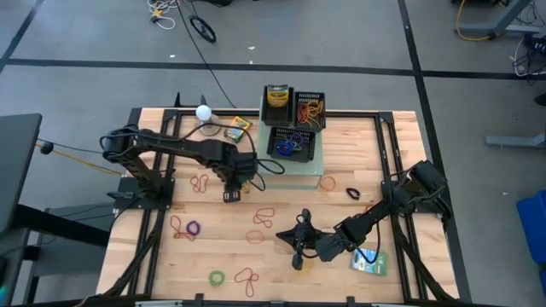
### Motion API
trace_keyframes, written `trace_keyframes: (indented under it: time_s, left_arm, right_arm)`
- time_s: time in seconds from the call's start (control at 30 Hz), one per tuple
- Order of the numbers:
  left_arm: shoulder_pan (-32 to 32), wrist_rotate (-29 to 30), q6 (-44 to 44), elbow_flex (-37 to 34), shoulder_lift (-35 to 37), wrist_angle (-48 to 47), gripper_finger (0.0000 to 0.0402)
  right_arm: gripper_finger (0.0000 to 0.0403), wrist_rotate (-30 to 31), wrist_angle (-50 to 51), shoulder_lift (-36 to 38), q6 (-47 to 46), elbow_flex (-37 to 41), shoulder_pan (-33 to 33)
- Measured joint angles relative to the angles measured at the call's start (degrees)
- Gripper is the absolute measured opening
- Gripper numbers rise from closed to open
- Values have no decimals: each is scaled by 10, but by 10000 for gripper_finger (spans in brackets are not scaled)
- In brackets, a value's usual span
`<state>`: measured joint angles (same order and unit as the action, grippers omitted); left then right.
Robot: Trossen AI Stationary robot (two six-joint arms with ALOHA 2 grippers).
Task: Pick & Place Office Desk Supplies
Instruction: Put the yellow crayon box into the top left black bin on the shelf
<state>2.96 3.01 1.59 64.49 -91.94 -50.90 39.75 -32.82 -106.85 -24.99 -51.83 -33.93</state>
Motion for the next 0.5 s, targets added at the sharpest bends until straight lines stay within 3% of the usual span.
trace_keyframes:
  time_s: [0.13,0.37,0.5]
  left_arm:
    - [0,0,-18,0,12,-36,85]
    - [18,0,-44,3,107,-119,90]
    - [46,23,-66,41,173,-169,94]
  right_arm:
    - [13,0,0,0,0,0,0]
    - [13,-13,0,0,3,0,0]
    - [13,-38,1,0,7,0,10]
